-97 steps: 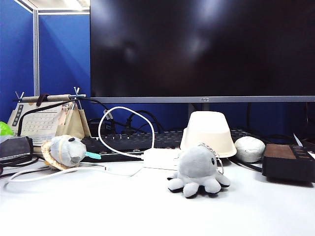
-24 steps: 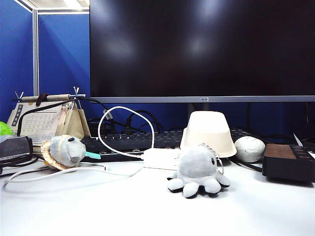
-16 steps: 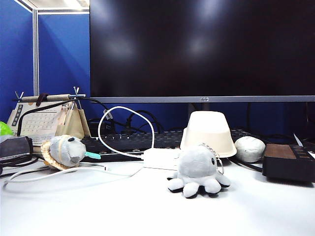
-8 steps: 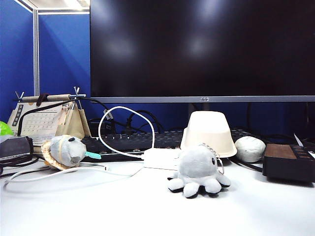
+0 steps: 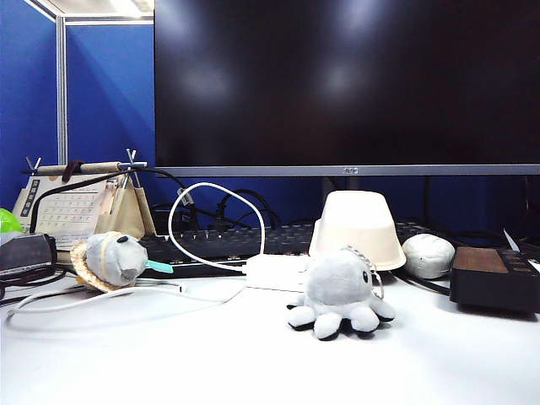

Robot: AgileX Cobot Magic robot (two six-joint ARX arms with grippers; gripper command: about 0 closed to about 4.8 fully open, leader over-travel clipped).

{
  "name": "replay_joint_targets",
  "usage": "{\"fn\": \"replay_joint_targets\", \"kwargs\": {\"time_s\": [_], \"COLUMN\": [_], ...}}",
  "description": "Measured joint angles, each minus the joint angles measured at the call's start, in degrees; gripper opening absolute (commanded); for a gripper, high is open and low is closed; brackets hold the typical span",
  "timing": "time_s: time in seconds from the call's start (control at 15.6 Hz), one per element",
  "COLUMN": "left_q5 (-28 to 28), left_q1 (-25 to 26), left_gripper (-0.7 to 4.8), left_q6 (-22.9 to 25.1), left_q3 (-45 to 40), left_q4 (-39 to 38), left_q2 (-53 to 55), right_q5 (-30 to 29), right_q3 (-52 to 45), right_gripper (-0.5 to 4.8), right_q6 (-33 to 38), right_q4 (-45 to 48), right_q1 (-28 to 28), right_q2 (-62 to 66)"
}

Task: Place the tilting octopus upright.

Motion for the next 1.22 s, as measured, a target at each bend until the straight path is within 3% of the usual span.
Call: {"fn": "replay_joint_targets", "kwargs": {"time_s": [0.06, 0.26, 0.32, 0.45, 0.77, 1.03, 1.22], "left_q5": [0.00, 0.00, 0.00, 0.00, -0.02, 0.00, 0.00], "left_q1": [0.00, 0.00, 0.00, 0.00, 0.00, 0.00, 0.00], "left_gripper": [0.21, 0.21, 0.21, 0.21, 0.21, 0.21, 0.21], "left_q6": [0.00, 0.00, 0.00, 0.00, 0.00, 0.00, 0.00], "left_q3": [0.00, 0.00, 0.00, 0.00, 0.00, 0.00, 0.00], "left_q4": [0.00, 0.00, 0.00, 0.02, 0.00, -0.02, -0.02], "left_q2": [0.00, 0.00, 0.00, 0.00, 0.00, 0.00, 0.00], "right_q5": [-0.04, -1.86, -4.13, -13.11, -36.92, -40.28, -42.42], "right_q3": [0.00, -0.39, -0.35, -0.35, -0.50, -9.64, -17.75], "right_gripper": [-0.01, -0.01, -0.01, -0.01, -0.01, -0.02, -0.01], "right_q6": [0.02, 0.02, 0.02, 0.04, 0.04, 0.04, 0.04], "right_q4": [0.02, 6.67, 12.07, 17.16, 17.51, 20.44, 27.67], "right_q1": [-2.38, -16.70, -25.40, -41.99, -67.23, -68.59, -68.59], "right_q2": [0.00, 0.13, 0.11, 0.09, -0.07, -7.78, -11.39]}}
